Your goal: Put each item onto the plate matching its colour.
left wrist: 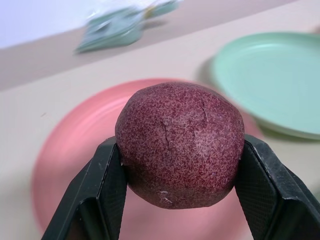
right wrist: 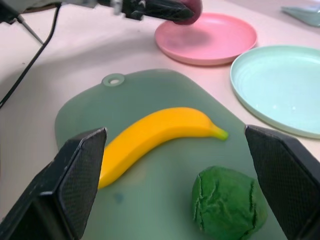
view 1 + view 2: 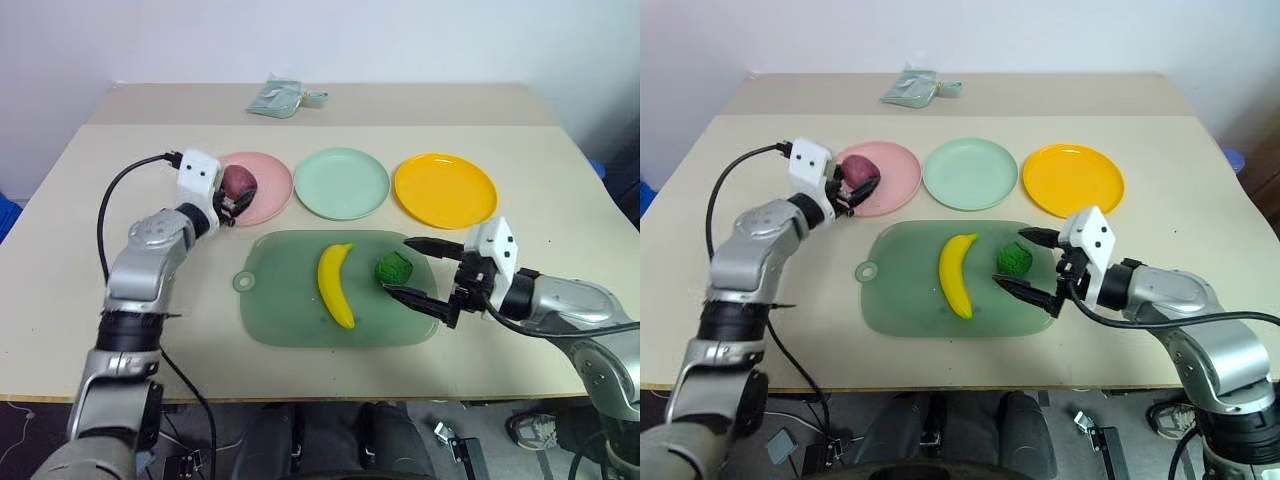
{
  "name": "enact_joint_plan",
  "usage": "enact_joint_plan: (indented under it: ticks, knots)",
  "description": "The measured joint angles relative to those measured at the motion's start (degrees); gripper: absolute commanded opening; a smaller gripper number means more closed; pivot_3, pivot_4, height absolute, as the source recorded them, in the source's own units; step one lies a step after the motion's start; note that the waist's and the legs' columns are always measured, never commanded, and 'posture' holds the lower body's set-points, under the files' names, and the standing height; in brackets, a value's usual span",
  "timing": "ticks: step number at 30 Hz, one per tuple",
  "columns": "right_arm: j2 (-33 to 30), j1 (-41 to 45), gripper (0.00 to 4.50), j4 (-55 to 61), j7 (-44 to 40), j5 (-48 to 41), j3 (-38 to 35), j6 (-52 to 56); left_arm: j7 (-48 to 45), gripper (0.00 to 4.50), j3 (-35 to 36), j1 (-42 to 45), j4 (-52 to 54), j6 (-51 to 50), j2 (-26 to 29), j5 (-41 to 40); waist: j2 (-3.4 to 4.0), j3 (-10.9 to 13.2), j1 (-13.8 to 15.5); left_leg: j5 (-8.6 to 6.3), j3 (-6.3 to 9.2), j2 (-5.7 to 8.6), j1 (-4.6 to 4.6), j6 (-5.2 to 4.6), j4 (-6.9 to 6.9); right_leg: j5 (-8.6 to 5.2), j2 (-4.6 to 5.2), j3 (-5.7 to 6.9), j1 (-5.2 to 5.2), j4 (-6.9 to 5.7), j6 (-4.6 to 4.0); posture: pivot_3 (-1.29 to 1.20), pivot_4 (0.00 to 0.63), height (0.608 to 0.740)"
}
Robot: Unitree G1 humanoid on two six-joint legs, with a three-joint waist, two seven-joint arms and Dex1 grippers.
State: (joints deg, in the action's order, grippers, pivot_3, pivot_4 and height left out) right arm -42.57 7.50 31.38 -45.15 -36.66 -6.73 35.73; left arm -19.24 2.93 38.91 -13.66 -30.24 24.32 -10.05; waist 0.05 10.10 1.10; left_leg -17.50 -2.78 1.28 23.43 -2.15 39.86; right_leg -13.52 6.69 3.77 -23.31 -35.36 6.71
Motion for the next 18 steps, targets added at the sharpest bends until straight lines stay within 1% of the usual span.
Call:
enact_joint_plan:
  ticks: [1, 3, 4, 5, 6, 12, 15, 18]
  knots:
    - [0.41, 0.16, 4.50, -0.12, 0.10, 0.35, 0.46, -0.20, 1.33, 2.44, -0.05, 1.47, -2.57, -0.49, -0.59, 0.80, -0.03, 0.02, -0.07, 0.00, 0.00, 0.00, 0.02, 0.00, 0.01, 0.01, 0.00, 0.00, -0.01, -0.01, 0.03, 0.00, 0.150, 0.740]
    - [1.22, 0.30, 4.50, -0.22, 0.41, 0.96, 1.56, -0.74, 3.46, 3.45, -0.10, 4.27, -7.90, -1.23, -1.56, 2.11, -0.03, 0.02, -0.19, -0.01, -0.01, 0.00, 0.02, -0.01, 0.03, 0.02, -0.01, 0.00, 0.00, -0.02, 0.05, 0.00, 0.150, 0.740]
    - [1.42, 0.39, 4.50, -0.22, 0.55, 1.22, 1.84, -0.91, 3.85, 3.80, -0.08, 4.97, -9.30, -1.53, -1.84, 2.29, -0.03, 0.02, -0.24, -0.01, -0.02, 0.00, 0.02, -0.01, 0.03, 0.02, 0.00, -0.01, -0.01, -0.02, 0.06, 0.00, 0.150, 0.740]
    - [1.69, 0.52, 4.50, -0.25, 0.93, 1.73, 1.89, -1.18, 4.25, 4.31, 0.00, 5.79, -10.91, -1.71, -2.23, 2.35, -0.04, 0.02, -0.24, -0.01, -0.02, 0.00, 0.02, -0.01, 0.03, 0.01, 0.00, -0.01, -0.01, -0.02, 0.07, 0.00, 0.150, 0.740]
    - [2.11, 0.99, 4.50, -0.30, 1.73, 2.03, 1.90, -1.15, 4.60, 4.41, 0.27, 6.42, -12.31, -1.76, -2.57, 2.32, -0.05, 0.03, -0.27, -0.01, -0.02, 0.00, 0.02, -0.01, 0.03, 0.01, 0.00, -0.01, -0.01, -0.02, 0.07, 0.00, 0.150, 0.740]
    - [3.43, 2.79, 4.50, -0.24, 5.91, 1.67, 2.06, 2.39, 5.47, 4.41, 3.18, 6.54, -13.22, 1.22, -2.36, 1.76, -0.06, 0.03, -0.28, 0.00, -0.02, -0.02, 0.02, 0.00, 0.05, 0.02, 0.01, 0.00, -0.02, -0.03, 0.07, 0.00, 0.150, 0.740]
    - [3.30, 3.54, 4.50, -0.23, 7.47, 3.87, 3.52, 2.74, 2.39, 4.41, 5.63, 2.72, -6.85, 5.00, 0.20, -0.03, -0.06, 0.03, -0.40, -0.01, -0.03, -0.03, 0.02, 0.03, 0.03, 0.01, 0.03, -0.01, -0.05, -0.02, 0.07, 0.00, 0.150, 0.740]
    - [3.27, 4.05, 4.50, -0.47, 7.50, 4.92, 4.60, 2.76, -2.30, 4.41, 6.90, -3.13, 0.97, 7.84, 3.35, -1.47, -0.04, 0.02, -0.46, 0.00, -0.04, -0.04, 0.02, 0.04, 0.02, 0.01, 0.04, -0.01, -0.06, 0.00, 0.06, 0.00, 0.150, 0.740]
